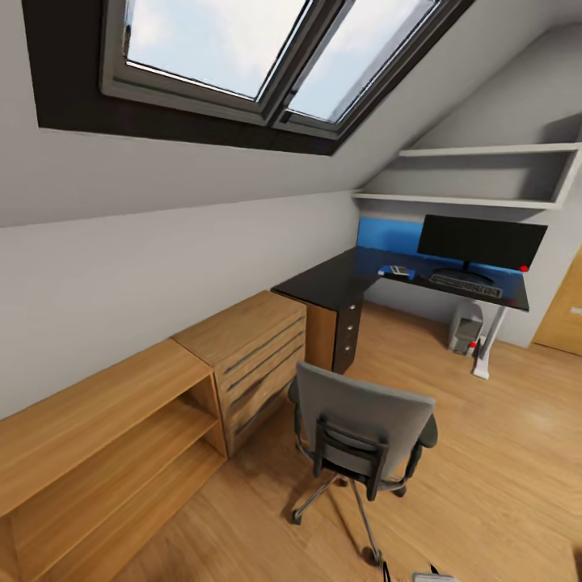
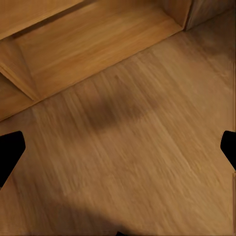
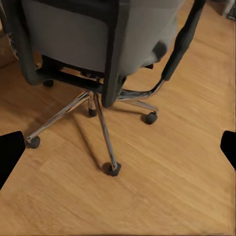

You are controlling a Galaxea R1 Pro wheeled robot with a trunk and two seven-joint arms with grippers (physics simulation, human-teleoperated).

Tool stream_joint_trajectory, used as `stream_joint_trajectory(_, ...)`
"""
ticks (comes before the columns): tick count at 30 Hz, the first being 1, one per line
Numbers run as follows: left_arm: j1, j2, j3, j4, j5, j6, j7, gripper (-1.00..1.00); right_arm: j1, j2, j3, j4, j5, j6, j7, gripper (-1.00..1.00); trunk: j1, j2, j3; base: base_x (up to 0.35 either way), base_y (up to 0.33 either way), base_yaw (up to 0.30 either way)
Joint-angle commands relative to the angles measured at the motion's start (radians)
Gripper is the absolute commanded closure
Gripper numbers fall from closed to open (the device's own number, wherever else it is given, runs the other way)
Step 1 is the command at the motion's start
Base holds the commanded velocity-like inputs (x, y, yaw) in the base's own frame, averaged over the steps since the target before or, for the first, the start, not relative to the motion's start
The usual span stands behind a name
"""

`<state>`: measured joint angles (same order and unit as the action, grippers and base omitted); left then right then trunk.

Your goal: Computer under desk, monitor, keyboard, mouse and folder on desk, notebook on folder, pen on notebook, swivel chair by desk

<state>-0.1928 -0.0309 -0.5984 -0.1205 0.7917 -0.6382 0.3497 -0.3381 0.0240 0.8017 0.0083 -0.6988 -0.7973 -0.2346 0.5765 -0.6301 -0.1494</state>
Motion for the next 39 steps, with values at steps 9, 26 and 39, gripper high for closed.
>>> stream_joint_trajectory(9, 0.0, 0.0, -0.01, -0.001, 0.001, -0.001, 0.008, -1.0, -0.001, 0.001, 0.008, 0.001, 0.001, 0.0, -0.009, -1.0, 0.0, -0.001, -0.002, 0.051, 0.094, -0.299)
stream_joint_trajectory(26, 0.0, 0.0, -0.014, -0.001, 0.0, -0.001, 0.008, -1.0, -0.001, 0.001, 0.008, 0.001, 0.001, 0.0, -0.009, -1.0, 0.0, -0.001, -0.002, 0.206, 0.236, -0.299)
stream_joint_trajectory(39, 0.0, 0.0, -0.015, -0.001, -0.002, -0.001, 0.008, -1.0, -0.001, 0.001, 0.008, 0.001, 0.001, 0.0, -0.009, -1.0, 0.0, -0.001, -0.002, 0.177, 0.191, -0.299)
